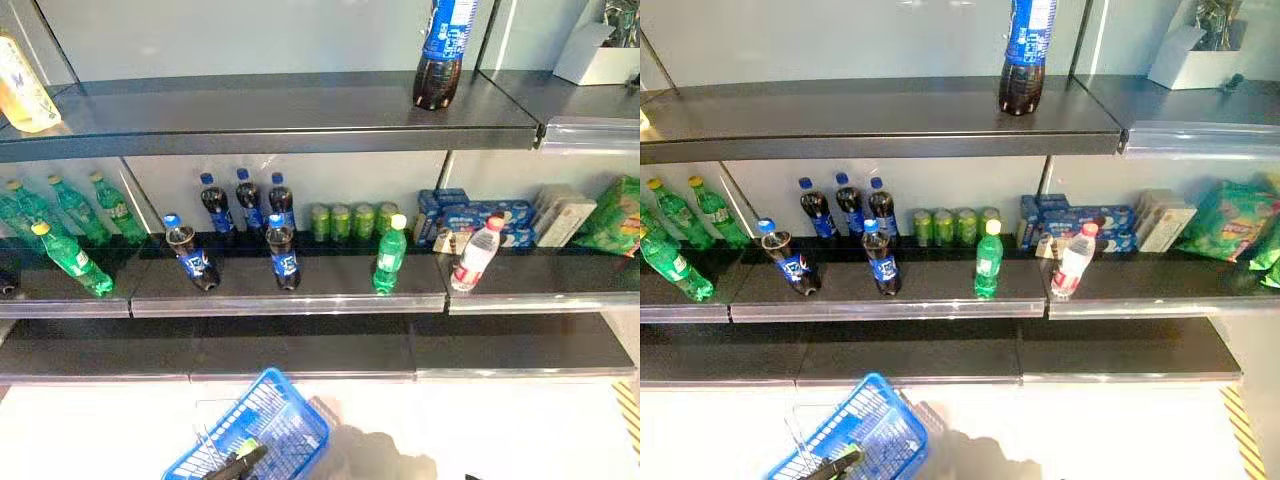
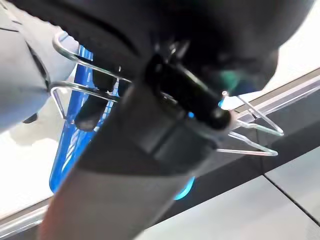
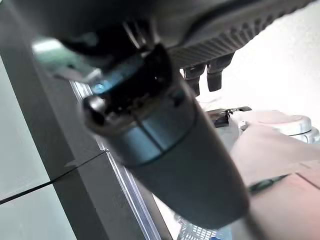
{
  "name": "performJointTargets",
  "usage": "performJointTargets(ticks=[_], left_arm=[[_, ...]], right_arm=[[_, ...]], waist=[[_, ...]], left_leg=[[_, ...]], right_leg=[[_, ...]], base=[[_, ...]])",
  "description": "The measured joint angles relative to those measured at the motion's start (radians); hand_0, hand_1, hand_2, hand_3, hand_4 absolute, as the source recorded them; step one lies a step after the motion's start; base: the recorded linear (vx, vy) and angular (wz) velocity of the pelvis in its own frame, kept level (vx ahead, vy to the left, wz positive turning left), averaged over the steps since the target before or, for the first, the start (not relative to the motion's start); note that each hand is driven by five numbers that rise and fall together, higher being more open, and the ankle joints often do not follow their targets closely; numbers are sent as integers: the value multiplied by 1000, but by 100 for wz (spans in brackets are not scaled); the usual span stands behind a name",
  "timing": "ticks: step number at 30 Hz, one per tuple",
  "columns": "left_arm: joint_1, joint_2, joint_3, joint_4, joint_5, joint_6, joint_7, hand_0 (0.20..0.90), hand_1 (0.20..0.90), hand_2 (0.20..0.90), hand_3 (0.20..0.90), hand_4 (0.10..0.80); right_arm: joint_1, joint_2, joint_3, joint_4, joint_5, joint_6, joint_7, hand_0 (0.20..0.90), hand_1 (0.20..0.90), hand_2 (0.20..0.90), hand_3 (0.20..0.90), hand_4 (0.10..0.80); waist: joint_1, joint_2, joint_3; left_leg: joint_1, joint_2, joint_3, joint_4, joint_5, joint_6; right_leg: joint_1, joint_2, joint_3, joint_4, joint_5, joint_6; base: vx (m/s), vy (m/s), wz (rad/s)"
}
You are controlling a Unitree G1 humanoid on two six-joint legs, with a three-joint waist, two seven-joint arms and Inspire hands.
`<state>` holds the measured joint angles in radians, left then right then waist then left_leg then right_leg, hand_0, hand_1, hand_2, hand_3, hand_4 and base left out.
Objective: Pick up the drink and place into the basket.
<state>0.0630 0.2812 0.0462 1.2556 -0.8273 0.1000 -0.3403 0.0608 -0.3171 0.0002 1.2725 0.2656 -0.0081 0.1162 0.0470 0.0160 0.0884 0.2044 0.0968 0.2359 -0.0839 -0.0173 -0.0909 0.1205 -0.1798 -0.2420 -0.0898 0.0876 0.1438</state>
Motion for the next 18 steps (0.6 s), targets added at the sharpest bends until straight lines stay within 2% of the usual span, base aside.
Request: performJointTargets(ticks=[18], left_arm=[[-2,0,0,0,7,0,0,300,300,300,200,100]], right_arm=[[0,0,0,0,0,0,0,900,900,900,900,800]], waist=[[0,0,0]], left_leg=[[0,0,0,0,0,0]], right_leg=[[0,0,0,0,0,0]], base=[[0,0,0]])
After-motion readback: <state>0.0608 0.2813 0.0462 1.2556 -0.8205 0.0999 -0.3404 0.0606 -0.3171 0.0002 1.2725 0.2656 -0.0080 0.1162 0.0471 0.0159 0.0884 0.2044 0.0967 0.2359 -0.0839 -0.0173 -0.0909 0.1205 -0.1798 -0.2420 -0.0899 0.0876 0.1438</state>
